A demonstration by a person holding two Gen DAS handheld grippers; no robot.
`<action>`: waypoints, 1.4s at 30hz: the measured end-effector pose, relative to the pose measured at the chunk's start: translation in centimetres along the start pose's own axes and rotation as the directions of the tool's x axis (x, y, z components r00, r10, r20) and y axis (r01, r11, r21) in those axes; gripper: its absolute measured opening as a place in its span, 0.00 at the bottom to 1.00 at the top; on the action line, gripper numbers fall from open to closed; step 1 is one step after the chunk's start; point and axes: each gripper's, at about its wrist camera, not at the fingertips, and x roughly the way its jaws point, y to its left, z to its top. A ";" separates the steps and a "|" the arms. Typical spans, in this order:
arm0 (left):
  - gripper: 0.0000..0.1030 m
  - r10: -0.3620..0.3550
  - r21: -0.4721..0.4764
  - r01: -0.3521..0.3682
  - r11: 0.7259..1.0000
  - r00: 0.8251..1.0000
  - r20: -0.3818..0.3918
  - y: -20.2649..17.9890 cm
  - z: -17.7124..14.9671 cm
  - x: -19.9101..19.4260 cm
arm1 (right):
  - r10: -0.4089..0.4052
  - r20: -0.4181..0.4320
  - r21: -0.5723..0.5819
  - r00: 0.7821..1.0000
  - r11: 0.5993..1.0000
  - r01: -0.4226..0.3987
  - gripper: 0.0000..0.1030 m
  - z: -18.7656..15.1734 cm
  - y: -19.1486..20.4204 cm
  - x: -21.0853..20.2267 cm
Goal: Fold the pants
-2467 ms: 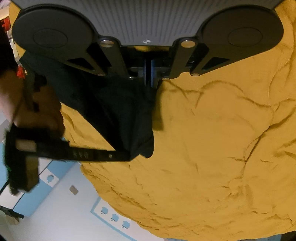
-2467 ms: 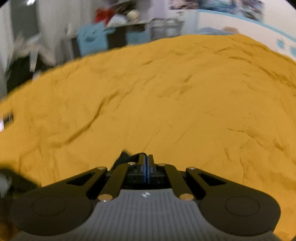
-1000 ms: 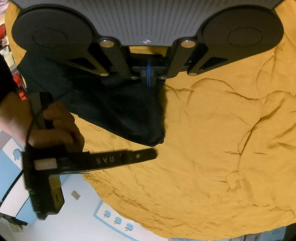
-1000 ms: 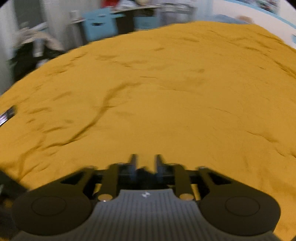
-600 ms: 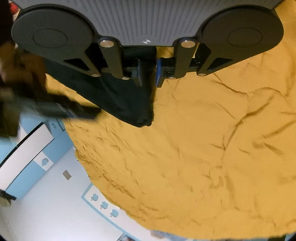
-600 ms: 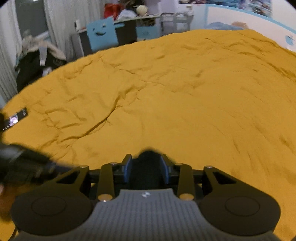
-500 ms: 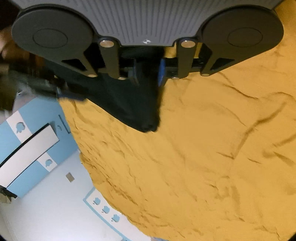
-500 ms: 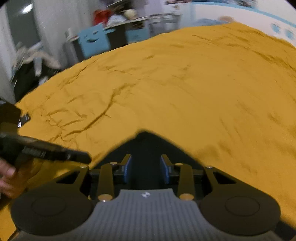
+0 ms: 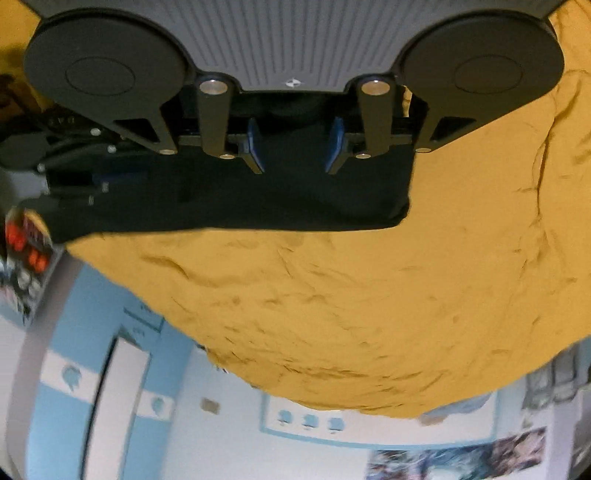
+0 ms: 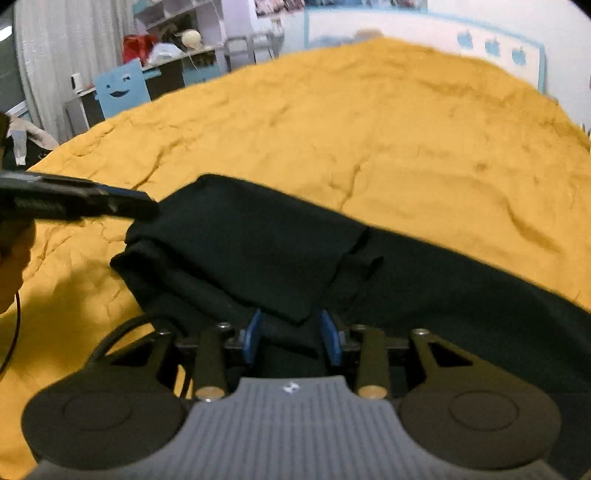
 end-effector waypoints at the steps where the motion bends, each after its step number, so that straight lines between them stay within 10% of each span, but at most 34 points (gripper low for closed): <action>1: 0.40 -0.006 0.005 0.006 1.000 1.000 -0.001 -0.3 -0.2 -0.1 | -0.013 -0.019 0.030 1.000 0.999 0.014 0.52 -0.2 -0.5 0.1; 6: 0.40 0.045 0.066 -0.044 0.997 0.999 -0.022 -0.5 -1.3 -0.3 | 0.102 0.005 0.525 0.995 0.847 -0.090 0.52 -2.5 -5.8 0.2; 13: 0.40 0.046 -0.049 -0.048 0.998 0.998 -0.031 1.3 -1.5 -0.3 | 0.188 0.073 0.683 0.979 0.706 -0.186 0.51 -2.4 -6.0 3.7; 16: 0.40 0.043 -0.073 -0.045 0.996 0.999 -0.026 1.7 -1.6 -0.7 | 0.176 0.057 0.672 0.983 0.721 -0.168 0.42 -1.1 -5.4 5.9; 17: 0.40 0.043 -0.076 -0.045 0.996 0.999 -0.028 1.8 -1.7 -0.9 | 0.173 0.041 0.656 0.984 0.739 -0.157 0.13 -0.5 -5.1 6.7; 18: 0.40 0.044 -0.077 -0.046 0.996 0.999 -0.028 1.9 -1.7 -0.9 | 0.161 0.026 0.641 0.987 0.755 -0.140 0.06 -0.1 -4.6 7.1; 28: 0.40 -0.006 -0.108 0.012 0.994 0.999 0.050 2.3 -0.8 -2.0 | 0.184 0.126 0.672 0.975 0.706 -0.221 0.05 -1.4 -8.8 -0.4; 33: 0.40 -0.015 -0.089 0.015 0.996 1.000 0.000 1.1 -0.3 1.3 | 0.100 -0.042 0.555 0.994 0.830 -0.060 0.10 -2.5 -7.5 1.0; 38: 0.41 0.045 -0.010 -0.049 0.999 0.965 -0.258 0.2 -2.2 5.4 | -0.081 -0.037 0.388 0.996 0.917 0.089 0.24 -1.5 -4.8 -1.6; 42: 0.41 -0.028 -0.045 0.018 0.999 0.968 -0.249 0.4 -2.4 3.7 | -0.119 0.055 0.275 0.991 0.956 0.099 0.24 0.0 -3.0 -3.2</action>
